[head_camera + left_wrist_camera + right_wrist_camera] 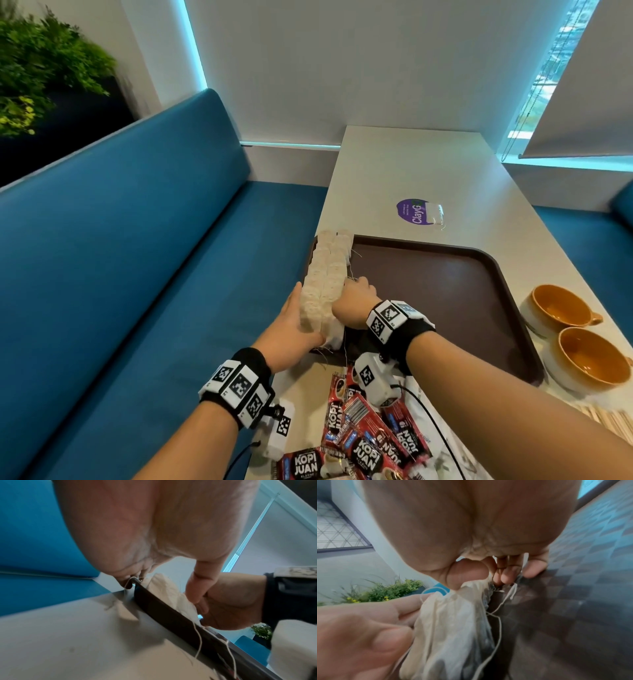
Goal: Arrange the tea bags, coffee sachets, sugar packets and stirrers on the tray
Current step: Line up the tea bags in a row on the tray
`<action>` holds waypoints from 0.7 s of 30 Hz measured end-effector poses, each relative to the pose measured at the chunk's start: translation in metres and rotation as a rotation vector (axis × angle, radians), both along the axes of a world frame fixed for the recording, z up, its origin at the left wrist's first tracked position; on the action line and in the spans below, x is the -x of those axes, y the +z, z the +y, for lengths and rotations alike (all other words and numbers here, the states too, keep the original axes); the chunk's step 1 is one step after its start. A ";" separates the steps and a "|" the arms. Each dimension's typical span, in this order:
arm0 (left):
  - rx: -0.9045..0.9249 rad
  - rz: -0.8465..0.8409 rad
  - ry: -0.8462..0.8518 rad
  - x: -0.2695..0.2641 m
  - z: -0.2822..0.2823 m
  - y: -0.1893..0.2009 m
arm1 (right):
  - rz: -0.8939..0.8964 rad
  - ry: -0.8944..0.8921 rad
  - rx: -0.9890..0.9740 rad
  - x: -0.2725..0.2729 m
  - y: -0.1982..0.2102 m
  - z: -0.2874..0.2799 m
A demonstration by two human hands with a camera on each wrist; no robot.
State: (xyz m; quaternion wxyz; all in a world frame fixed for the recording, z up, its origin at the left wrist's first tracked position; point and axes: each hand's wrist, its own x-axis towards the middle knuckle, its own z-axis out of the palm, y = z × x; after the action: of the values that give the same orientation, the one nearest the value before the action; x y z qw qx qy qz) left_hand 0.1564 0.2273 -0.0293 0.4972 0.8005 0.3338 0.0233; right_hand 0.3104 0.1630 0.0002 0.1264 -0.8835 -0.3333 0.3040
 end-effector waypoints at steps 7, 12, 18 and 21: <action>-0.007 -0.005 -0.002 0.000 0.004 -0.003 | -0.067 -0.068 0.026 -0.022 0.007 0.012; -0.008 0.003 -0.012 -0.002 0.004 -0.002 | -0.078 -0.057 0.057 -0.025 0.003 0.027; 0.002 0.000 -0.027 -0.001 0.005 -0.002 | -0.107 -0.091 0.050 -0.035 0.000 0.037; 0.011 0.001 -0.020 -0.001 0.005 -0.002 | -0.110 -0.123 0.020 -0.045 0.001 0.043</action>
State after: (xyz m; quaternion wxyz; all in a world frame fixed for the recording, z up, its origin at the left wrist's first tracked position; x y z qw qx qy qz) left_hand 0.1577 0.2322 -0.0316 0.5018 0.8011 0.3260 0.0161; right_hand 0.3557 0.2062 0.0014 0.1175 -0.9189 -0.2816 0.2501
